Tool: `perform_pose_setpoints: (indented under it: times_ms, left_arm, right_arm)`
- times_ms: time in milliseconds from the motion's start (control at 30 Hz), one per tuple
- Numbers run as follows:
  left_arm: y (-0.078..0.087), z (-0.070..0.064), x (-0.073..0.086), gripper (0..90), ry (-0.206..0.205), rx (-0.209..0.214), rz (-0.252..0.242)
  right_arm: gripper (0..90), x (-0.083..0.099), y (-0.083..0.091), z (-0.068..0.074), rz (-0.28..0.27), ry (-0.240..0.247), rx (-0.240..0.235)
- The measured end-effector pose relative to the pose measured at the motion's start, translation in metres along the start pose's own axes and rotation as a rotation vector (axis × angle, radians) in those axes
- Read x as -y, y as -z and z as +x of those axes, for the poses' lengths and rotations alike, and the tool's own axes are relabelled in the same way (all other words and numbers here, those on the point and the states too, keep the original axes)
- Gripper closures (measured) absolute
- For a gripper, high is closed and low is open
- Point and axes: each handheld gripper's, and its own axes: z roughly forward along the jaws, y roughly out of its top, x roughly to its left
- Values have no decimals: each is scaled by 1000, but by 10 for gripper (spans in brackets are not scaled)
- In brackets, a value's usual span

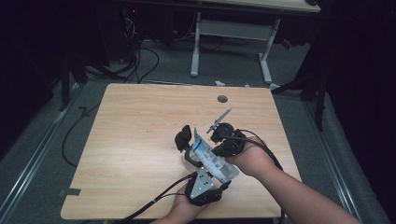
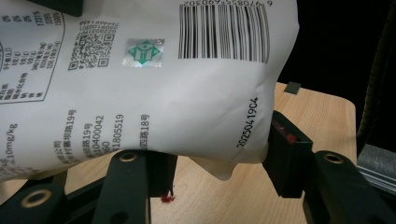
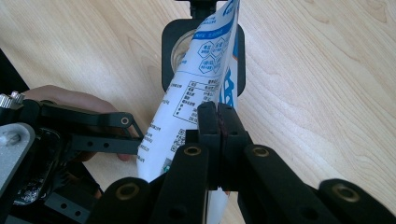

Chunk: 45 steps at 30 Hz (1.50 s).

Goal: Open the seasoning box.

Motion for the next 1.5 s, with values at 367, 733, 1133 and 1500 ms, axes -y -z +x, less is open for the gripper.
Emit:
perform_pose_setpoints:
  times_ms: [367,733,1133,1500]
  left_arm:
    - [1,1,-1,518,-4,-6,-4]
    - [1,0,-2,519,-10,-7,-5]
    - [0,-2,-4,519,-22,-17,-6]
    - [0,-2,-6,517,-19,-20,-9]
  right_arm:
    - [900,-2,1,0,0,4,-4]
    - [900,-4,2,0,7,9,-11]
    - [900,-5,4,-1,22,12,-16]
    - [900,-7,5,-1,25,14,-11]
